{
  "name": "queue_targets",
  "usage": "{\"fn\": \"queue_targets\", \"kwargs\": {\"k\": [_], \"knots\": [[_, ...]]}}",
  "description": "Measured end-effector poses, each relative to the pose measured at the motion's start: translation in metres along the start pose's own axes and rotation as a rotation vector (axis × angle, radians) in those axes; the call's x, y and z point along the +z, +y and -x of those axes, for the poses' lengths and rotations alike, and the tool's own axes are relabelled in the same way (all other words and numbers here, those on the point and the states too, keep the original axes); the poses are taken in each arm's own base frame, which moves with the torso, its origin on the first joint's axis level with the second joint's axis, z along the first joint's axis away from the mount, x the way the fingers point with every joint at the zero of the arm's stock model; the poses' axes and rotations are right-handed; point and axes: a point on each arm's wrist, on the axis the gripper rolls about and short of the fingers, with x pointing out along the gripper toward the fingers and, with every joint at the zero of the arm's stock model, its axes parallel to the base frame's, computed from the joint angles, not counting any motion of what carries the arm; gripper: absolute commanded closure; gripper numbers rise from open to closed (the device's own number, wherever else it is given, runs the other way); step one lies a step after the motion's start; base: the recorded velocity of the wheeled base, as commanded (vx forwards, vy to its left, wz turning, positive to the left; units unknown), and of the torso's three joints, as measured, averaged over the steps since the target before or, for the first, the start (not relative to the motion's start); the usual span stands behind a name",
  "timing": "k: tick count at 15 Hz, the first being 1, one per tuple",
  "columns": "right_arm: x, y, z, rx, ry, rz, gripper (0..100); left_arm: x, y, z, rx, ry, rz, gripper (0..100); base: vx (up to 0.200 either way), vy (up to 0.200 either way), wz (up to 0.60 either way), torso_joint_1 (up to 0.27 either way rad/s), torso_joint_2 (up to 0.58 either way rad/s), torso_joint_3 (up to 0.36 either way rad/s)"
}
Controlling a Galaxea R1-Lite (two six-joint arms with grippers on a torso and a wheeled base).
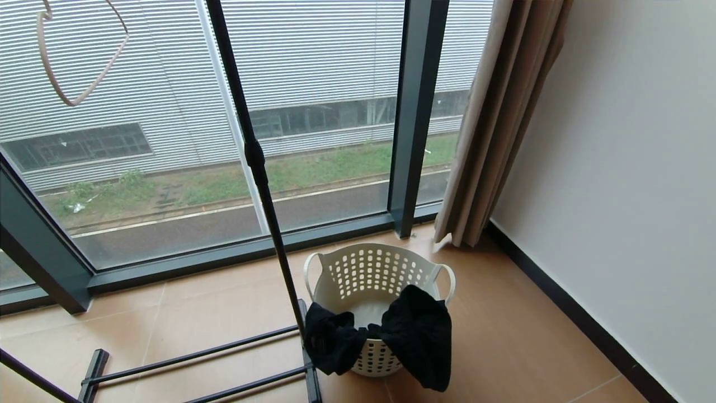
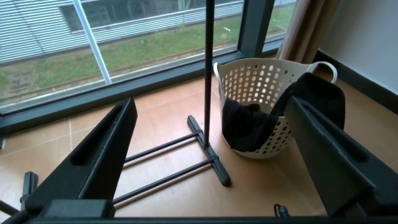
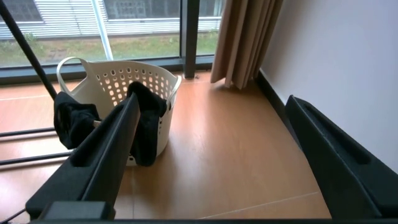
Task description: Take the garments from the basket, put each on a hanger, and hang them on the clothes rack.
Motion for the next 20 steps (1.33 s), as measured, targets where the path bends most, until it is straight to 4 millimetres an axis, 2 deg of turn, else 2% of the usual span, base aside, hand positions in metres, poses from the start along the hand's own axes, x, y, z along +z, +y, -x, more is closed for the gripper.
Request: {"fn": "queue_targets", "kwargs": {"k": [8,20], "knots": [[-0.0001,0.0,0.0009,-0.003,-0.012,-0.004,0,0.0015,0.0004,-0.0033,0.007,0.043,0.011,0,0.0,0.0,0.0,0.005,0.0,-0.203],[-0.0004,-0.0001,0.0006,-0.008,-0.018,0.005,0,0.0002,0.0001,0.0002,0.023,-0.004,0.018,0,0.0,0.0,0.0,0.003,0.01,-0.201]]}}
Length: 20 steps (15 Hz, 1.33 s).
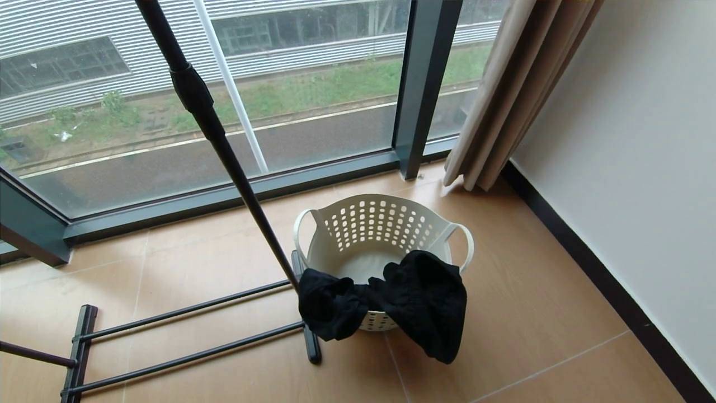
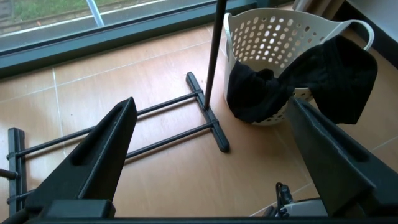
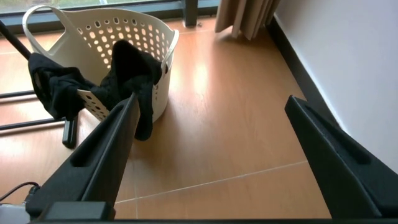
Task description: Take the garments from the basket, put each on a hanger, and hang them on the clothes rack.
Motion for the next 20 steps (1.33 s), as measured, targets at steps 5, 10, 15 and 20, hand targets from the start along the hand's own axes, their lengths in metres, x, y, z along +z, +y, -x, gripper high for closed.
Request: {"fn": "queue_targets", "kwargs": {"k": [5,10,15,20], "knots": [[0.0,0.0,0.0,0.011,0.002,0.002,0,0.0,0.0,0.0,0.005,-0.002,-0.002,0,0.0,0.0,0.0,0.001,0.0,-0.149],[0.0,0.0,-0.002,0.019,0.033,0.037,0,0.0,0.0,0.0,0.005,-0.002,-0.003,0,0.0,0.0,0.0,0.0,0.0,0.0],[0.016,0.002,-0.025,0.18,0.203,0.083,0,0.0,0.0,0.0,0.004,-0.002,-0.003,0,0.0,0.0,0.0,0.0,0.0,0.0],[0.052,0.016,-0.099,0.403,0.335,0.249,0,0.0,0.0,0.0,0.004,-0.002,-0.003,0,0.0,0.0,0.0,0.0,0.0,0.0]]}}
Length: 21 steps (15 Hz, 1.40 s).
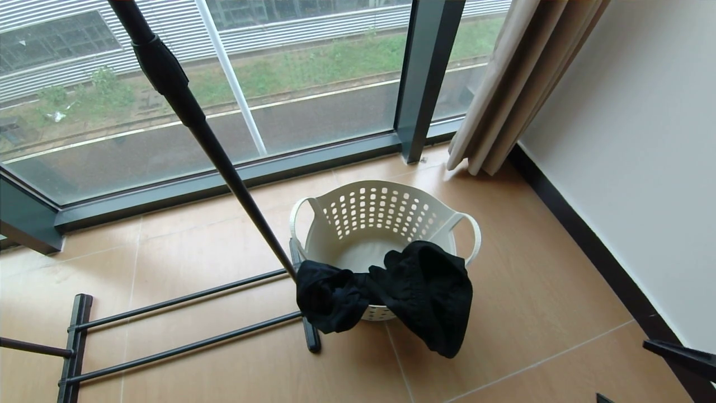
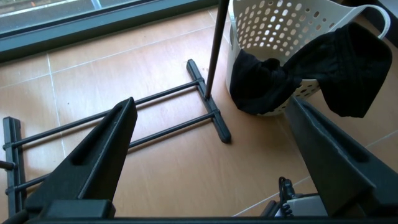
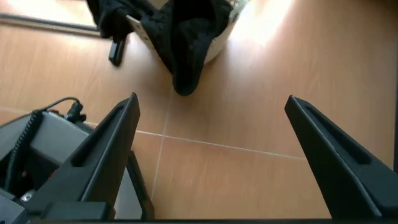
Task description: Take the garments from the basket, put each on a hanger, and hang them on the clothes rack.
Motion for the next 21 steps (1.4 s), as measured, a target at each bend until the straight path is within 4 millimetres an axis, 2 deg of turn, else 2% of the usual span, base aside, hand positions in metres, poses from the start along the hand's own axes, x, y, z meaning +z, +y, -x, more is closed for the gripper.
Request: {"fn": "queue_targets", "kwargs": {"k": [1,4,7,11,14,18,21], "knots": [[0.012,-0.003,-0.016,0.03,0.026,0.093,0,0.0,0.0,0.0,-0.001,0.0,0.0,0,0.0,0.0,0.0,0.0,0.0,0.0],[0.053,-0.009,-0.079,0.107,0.064,0.513,0,0.0,0.0,0.0,0.0,0.0,0.0,0,0.0,0.0,0.0,0.0,0.0,0.0],[0.093,-0.015,-0.145,0.059,0.071,0.855,0,0.0,0.0,0.0,0.0,0.0,0.0,0,0.0,0.0,0.0,0.0,0.0,0.0],[0.118,-0.005,-0.215,-0.012,0.119,0.992,0,0.0,0.0,0.0,-0.001,0.0,0.0,0,0.0,0.0,0.0,0.0,0.0,0.0],[0.122,0.007,-0.244,-0.007,0.131,1.056,0,0.0,0.0,0.0,-0.001,0.0,0.0,0,0.0,0.0,0.0,0.0,0.0,0.0],[0.11,0.019,-0.266,0.025,0.165,1.074,0,0.0,0.0,0.0,0.0,0.0,0.0,0,0.0,0.0,0.0,0.0,0.0,0.0],[0.103,0.02,-0.278,0.013,0.204,1.078,0,0.0,0.0,0.0,0.0,0.0,0.0,0,0.0,0.0,0.0,0.0,0.0,0.0]]}}
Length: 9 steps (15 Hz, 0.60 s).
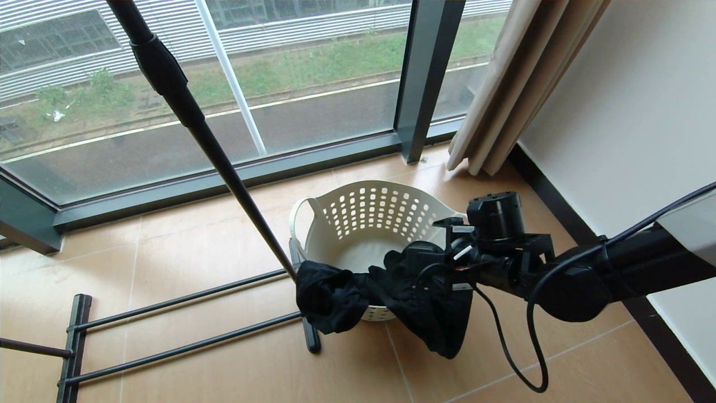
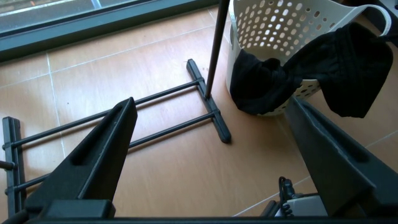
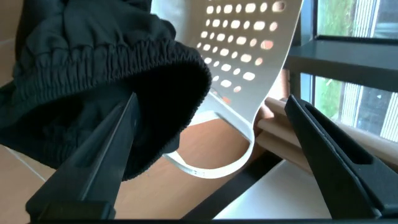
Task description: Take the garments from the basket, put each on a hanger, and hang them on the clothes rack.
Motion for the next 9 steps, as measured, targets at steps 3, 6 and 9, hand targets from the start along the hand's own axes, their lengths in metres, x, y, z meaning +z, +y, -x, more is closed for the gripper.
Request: {"fn": "queue_targets", "kwargs": {"k": [3,6,9], "knots": [[-0.001,-0.001,-0.014,-0.003,0.018,-0.005,0,0.0,0.0,0.0,0.0,0.0,0.0,0,0.0,0.0,0.0,0.0,0.0,0.0],[-0.007,-0.005,-0.027,-0.014,0.038,-0.018,0,0.0,0.0,0.0,0.0,0.0,0.0,0,0.0,0.0,0.0,0.0,0.0,0.0],[-0.011,-0.008,-0.038,-0.021,0.05,-0.026,0,0.0,0.0,0.0,0.0,0.0,0.0,0,0.0,0.0,0.0,0.0,0.0,0.0]]}}
